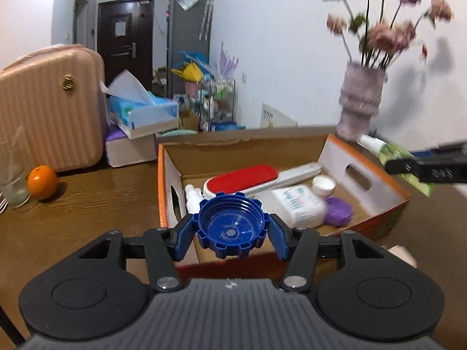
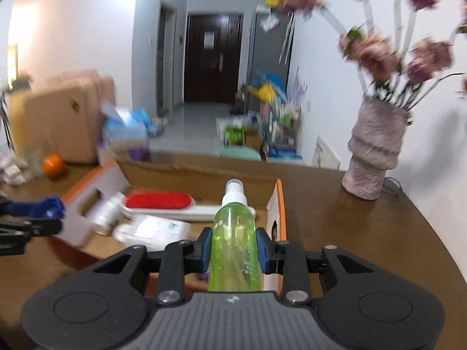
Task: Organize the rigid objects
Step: 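Carry the green spray bottle and blue cap over the box with both grippers, then open both grippers to drop the green bottle and blue cap, then withdraw both grippers from the box toward the tape roll and plug adapter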
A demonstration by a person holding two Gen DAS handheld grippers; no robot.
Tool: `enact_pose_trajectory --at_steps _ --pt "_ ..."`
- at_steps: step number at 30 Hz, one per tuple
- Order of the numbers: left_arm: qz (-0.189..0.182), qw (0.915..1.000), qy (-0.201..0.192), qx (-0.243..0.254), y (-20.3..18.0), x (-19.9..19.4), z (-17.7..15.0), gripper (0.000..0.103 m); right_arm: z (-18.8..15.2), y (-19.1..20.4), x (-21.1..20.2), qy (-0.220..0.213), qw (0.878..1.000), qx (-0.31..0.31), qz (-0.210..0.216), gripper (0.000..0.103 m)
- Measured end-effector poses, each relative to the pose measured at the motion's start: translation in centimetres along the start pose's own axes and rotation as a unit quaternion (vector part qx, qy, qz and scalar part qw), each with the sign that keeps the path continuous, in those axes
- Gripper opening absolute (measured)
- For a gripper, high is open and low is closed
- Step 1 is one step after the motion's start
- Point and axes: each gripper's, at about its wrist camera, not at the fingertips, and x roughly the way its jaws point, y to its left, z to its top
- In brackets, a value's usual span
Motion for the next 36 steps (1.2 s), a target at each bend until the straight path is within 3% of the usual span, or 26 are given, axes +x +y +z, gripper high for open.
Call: enact_pose_trajectory --at_steps 8,13,19,27,36 --pt "0.005 0.9993 0.005 0.036 0.5 3.0 -1.3 0.056 -0.7 1.2 8.8 0.058 0.992 -0.083 -0.072 0.030" --pt "-0.007 0.9995 0.003 0.032 0.6 2.8 -1.3 0.058 -1.8 2.4 10.8 0.071 0.984 -0.132 -0.097 0.030" --pt "-0.008 0.9997 0.006 0.023 0.9 2.5 -0.9 0.060 -1.8 2.4 11.4 0.076 0.982 -0.134 -0.105 0.029" --pt "0.009 0.9996 -0.023 0.015 0.5 -2.7 0.5 0.062 0.3 2.5 6.1 0.038 0.987 -0.130 -0.089 0.029" --pt "0.025 0.9968 -0.076 0.006 -1.1 -12.0 1.1 0.075 1.5 4.2 -4.8 -0.030 0.989 -0.132 -0.054 0.033"
